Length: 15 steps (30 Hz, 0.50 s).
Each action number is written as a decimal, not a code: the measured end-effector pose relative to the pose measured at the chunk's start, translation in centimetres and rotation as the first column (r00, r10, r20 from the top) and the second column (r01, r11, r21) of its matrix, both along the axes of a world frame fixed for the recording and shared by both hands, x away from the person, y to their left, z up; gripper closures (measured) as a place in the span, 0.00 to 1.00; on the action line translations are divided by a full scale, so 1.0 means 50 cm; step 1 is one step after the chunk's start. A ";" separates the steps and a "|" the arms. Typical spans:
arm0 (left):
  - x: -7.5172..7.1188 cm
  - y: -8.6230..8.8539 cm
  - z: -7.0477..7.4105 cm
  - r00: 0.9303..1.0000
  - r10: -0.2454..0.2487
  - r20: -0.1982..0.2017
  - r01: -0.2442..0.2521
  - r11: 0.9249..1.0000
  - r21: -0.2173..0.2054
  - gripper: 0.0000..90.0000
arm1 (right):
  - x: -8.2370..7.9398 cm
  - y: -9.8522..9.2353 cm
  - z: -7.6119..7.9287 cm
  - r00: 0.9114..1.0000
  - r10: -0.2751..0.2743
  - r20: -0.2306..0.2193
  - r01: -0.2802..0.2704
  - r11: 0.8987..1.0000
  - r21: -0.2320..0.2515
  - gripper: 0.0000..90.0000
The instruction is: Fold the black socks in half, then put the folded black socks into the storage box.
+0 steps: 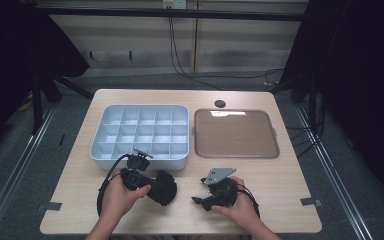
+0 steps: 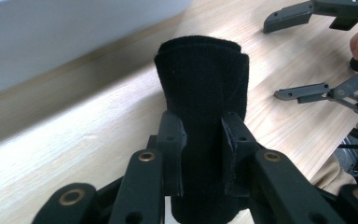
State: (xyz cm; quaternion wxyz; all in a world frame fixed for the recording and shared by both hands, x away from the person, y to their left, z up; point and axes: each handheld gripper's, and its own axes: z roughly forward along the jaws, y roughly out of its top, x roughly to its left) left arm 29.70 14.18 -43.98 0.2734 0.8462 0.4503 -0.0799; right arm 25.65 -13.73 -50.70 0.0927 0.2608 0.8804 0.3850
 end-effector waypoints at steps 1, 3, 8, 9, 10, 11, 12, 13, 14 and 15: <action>0.001 0.002 0.001 1.000 -0.003 0.002 0.003 1.000 0.003 0.81 | 0.001 0.001 -0.001 1.000 -0.009 0.000 0.009 1.000 -0.002 0.27; 0.003 0.005 0.004 1.000 -0.002 0.002 0.002 1.000 0.009 0.81 | 0.001 0.002 -0.005 1.000 -0.027 0.001 0.027 1.000 0.002 0.18; 0.003 0.013 0.013 1.000 0.003 0.006 -0.003 1.000 0.013 0.81 | 0.001 0.001 -0.007 1.000 -0.030 0.000 0.030 1.000 -0.004 0.15; 0.003 0.014 0.015 1.000 0.011 0.005 -0.011 1.000 0.012 0.81 | 0.001 0.002 -0.007 0.999 -0.032 0.001 0.032 0.999 -0.005 0.14; 0.004 0.017 0.018 1.000 0.002 0.006 -0.002 1.000 0.019 0.81 | 0.001 0.002 -0.007 0.999 -0.033 0.000 0.033 0.999 -0.005 0.14; 0.003 0.018 0.020 1.000 0.013 0.004 -0.013 1.000 0.013 0.81 | 0.001 0.002 -0.007 0.999 -0.034 0.001 0.034 0.999 -0.005 0.14; 0.003 0.019 0.023 1.000 0.016 0.005 -0.016 1.000 0.015 0.81 | 0.001 0.002 -0.007 0.999 -0.036 0.002 0.036 0.999 -0.006 0.14; 0.004 0.022 0.026 1.000 0.009 0.008 -0.009 1.000 0.020 0.81 | 0.000 0.002 -0.007 0.999 -0.038 0.001 0.038 0.999 -0.006 0.14; 0.004 0.022 0.026 1.000 0.009 0.008 -0.009 1.000 0.020 0.81 | 0.000 0.002 -0.007 0.999 -0.038 0.001 0.038 0.999 -0.006 0.14; 0.005 0.025 0.030 1.000 0.007 0.005 -0.007 1.000 0.028 0.81 | 0.000 0.002 -0.007 0.999 -0.039 0.001 0.039 0.999 -0.006 0.14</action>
